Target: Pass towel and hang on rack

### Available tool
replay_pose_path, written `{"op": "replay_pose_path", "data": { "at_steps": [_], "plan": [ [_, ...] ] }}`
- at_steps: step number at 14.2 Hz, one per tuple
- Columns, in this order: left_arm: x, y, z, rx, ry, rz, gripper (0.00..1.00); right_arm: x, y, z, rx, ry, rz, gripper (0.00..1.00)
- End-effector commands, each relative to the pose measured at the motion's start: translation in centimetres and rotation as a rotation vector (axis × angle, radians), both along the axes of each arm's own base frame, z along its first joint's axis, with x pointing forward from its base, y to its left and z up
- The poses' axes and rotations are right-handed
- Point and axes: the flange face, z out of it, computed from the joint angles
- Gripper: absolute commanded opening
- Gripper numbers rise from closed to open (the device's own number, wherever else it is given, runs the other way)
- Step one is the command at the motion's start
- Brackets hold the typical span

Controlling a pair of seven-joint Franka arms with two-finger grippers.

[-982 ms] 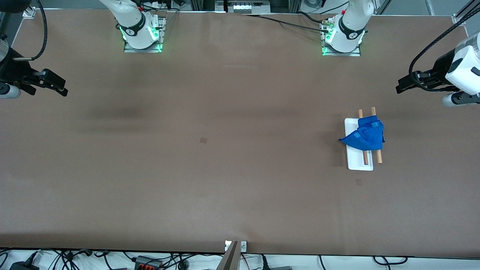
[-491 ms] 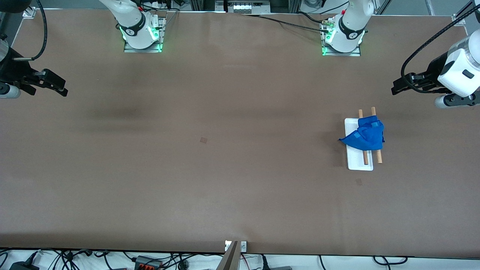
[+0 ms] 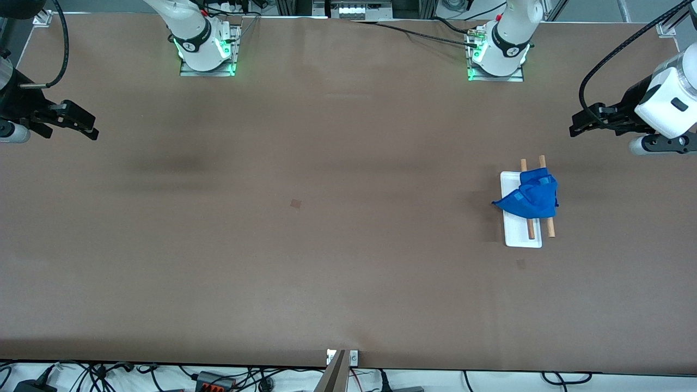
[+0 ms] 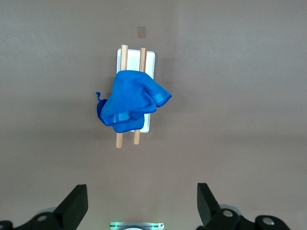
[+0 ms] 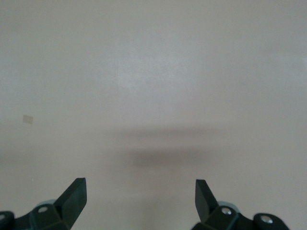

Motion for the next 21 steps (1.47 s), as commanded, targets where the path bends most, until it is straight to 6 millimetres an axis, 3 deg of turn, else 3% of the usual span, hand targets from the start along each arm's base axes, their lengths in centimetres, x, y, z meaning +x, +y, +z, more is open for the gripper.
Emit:
{"op": "replay_pose_path", "data": {
  "at_steps": [1,9,12,13,21],
  "plan": [
    [-0.6,0.4,0.5,0.016,-0.016,-0.026,1.00,-0.6,-0.1,0.1,-0.012,0.000,0.007,1.00],
    [-0.6,-0.4,0.6,0.013,-0.018,-0.055,1.00,-0.8,-0.2,0.1,-0.012,0.016,0.019,1.00],
    [-1.9,-3.8,1.4,0.021,-0.004,-0.090,1.00,-0.8,-0.3,0.3,-0.015,0.013,0.030,1.00],
    [-1.9,-4.0,1.6,0.021,-0.009,-0.090,1.00,-0.8,-0.3,0.2,-0.015,0.015,0.030,1.00],
    [-2.4,-3.1,2.1,0.025,-0.008,-0.072,1.00,-1.1,-0.2,0.6,-0.013,0.030,0.026,1.00]
  ]
}}
